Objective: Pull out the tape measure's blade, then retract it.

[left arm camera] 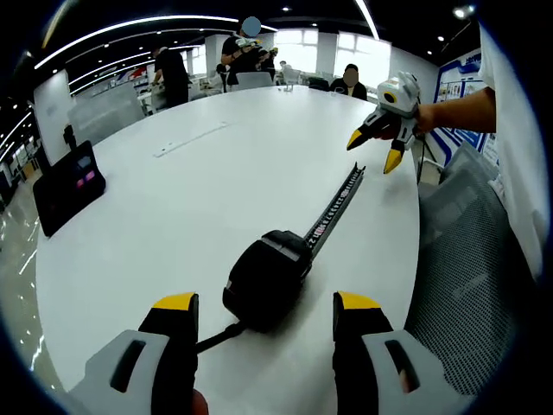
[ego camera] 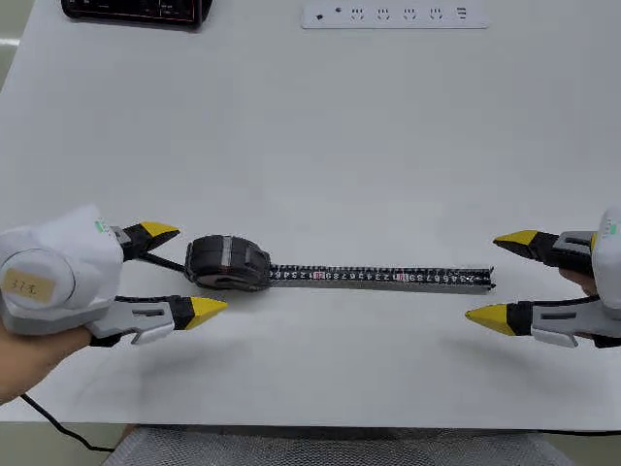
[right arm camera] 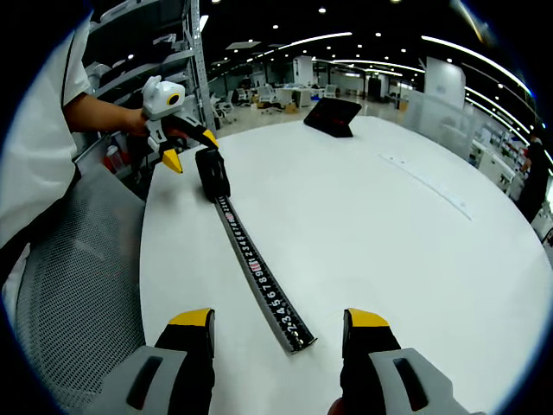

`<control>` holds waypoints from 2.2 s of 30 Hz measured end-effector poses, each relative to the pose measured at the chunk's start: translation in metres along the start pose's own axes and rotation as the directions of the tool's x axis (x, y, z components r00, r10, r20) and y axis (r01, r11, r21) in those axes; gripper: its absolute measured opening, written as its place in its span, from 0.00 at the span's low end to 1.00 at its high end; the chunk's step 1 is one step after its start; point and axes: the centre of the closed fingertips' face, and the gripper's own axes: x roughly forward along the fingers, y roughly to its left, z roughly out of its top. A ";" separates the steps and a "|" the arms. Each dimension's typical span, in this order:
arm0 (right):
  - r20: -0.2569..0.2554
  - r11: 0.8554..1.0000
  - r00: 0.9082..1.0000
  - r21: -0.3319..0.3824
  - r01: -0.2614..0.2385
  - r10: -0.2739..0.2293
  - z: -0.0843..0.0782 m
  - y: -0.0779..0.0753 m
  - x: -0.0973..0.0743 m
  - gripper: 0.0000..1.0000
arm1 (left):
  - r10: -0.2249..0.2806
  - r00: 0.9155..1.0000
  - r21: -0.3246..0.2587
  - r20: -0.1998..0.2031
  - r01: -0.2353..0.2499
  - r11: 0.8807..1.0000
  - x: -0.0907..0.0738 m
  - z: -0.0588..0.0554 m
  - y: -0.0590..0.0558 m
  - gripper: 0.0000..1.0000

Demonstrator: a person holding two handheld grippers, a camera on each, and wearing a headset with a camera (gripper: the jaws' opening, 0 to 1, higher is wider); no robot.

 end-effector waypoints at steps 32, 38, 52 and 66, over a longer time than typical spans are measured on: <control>0.055 0.995 0.997 0.083 0.050 -0.055 -0.004 0.031 -0.008 0.81 | 0.096 0.990 -0.119 0.099 -0.084 0.989 -0.019 -0.001 -0.017 0.70; 0.060 0.994 0.997 0.095 0.047 -0.052 -0.006 0.039 -0.007 0.84 | 0.084 0.992 -0.131 0.095 -0.071 0.989 -0.019 -0.005 -0.024 0.71; 0.046 0.993 0.997 0.110 0.052 -0.057 -0.011 0.044 -0.011 0.85 | 0.083 0.993 -0.146 0.089 -0.069 0.987 -0.022 -0.011 -0.026 0.72; 0.048 0.991 0.996 0.114 0.069 -0.075 -0.014 0.047 -0.014 0.87 | 0.073 0.993 -0.155 0.089 -0.059 0.986 -0.025 -0.012 -0.031 0.72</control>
